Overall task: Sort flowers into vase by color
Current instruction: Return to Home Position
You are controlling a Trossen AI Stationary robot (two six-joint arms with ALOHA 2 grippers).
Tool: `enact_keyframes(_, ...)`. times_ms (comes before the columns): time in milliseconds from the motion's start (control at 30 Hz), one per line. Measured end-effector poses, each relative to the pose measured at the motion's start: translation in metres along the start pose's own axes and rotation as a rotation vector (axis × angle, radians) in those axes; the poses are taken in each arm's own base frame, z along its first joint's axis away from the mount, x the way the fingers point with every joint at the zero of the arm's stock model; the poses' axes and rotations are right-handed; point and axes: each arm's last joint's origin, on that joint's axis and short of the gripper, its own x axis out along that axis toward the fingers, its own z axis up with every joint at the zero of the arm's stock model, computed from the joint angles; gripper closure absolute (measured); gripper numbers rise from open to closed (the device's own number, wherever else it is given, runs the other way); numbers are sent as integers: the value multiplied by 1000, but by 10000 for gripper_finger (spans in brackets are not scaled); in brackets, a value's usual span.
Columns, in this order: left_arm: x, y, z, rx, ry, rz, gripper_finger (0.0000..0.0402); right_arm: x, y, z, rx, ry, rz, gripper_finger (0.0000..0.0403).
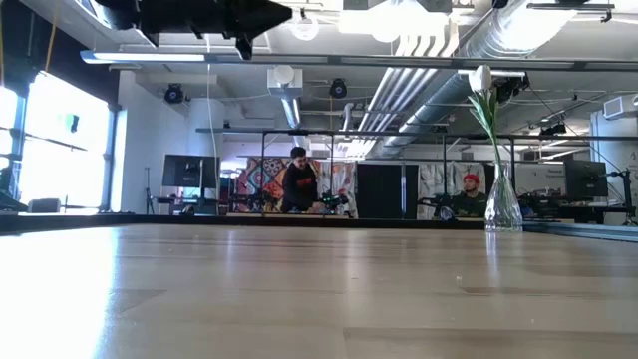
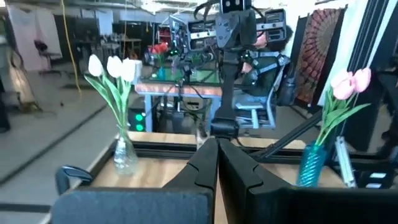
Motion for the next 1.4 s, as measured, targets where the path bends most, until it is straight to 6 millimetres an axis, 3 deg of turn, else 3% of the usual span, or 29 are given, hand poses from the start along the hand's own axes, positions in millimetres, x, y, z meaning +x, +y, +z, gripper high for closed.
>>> enact_keyframes(433, -4, -3, -5, 86, 70, -64, 401, 6, -3, -30, -31, 56, 86, 403)
enact_keyframes(867, -6, -3, -13, 138, 147, -122, 401, -13, -1, -23, -115, 38, 86, 403)
enact_keyframes(1400, -1, 1, -23, 132, 186, -165, 401, 17, -5, -41, -70, 129, 100, 403)
